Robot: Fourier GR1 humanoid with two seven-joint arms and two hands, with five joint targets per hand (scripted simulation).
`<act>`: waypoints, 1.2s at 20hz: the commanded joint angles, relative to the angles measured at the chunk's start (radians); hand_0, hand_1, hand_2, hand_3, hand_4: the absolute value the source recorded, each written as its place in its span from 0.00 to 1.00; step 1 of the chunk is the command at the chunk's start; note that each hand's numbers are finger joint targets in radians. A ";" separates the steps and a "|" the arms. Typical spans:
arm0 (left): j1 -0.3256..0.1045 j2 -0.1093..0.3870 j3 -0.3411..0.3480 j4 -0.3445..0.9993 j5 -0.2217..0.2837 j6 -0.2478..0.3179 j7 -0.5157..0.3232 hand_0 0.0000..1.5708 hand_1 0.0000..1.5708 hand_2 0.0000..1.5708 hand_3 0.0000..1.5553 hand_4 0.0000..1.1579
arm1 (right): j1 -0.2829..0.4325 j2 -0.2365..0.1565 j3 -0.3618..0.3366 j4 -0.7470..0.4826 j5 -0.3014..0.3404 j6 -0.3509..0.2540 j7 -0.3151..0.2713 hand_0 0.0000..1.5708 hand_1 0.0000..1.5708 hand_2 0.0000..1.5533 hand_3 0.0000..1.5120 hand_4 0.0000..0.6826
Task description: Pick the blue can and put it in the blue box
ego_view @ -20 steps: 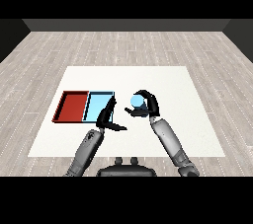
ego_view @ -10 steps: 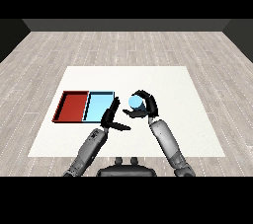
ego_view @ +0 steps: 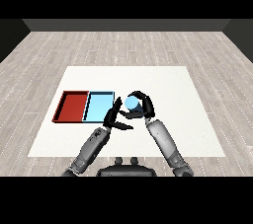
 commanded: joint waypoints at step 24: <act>-0.096 0.000 -0.162 0.091 0.094 0.166 -0.007 0.00 0.00 0.00 0.00 0.36 | -0.070 0.002 0.122 0.127 -0.298 -0.128 -0.156 0.94 0.94 0.94 0.92 0.87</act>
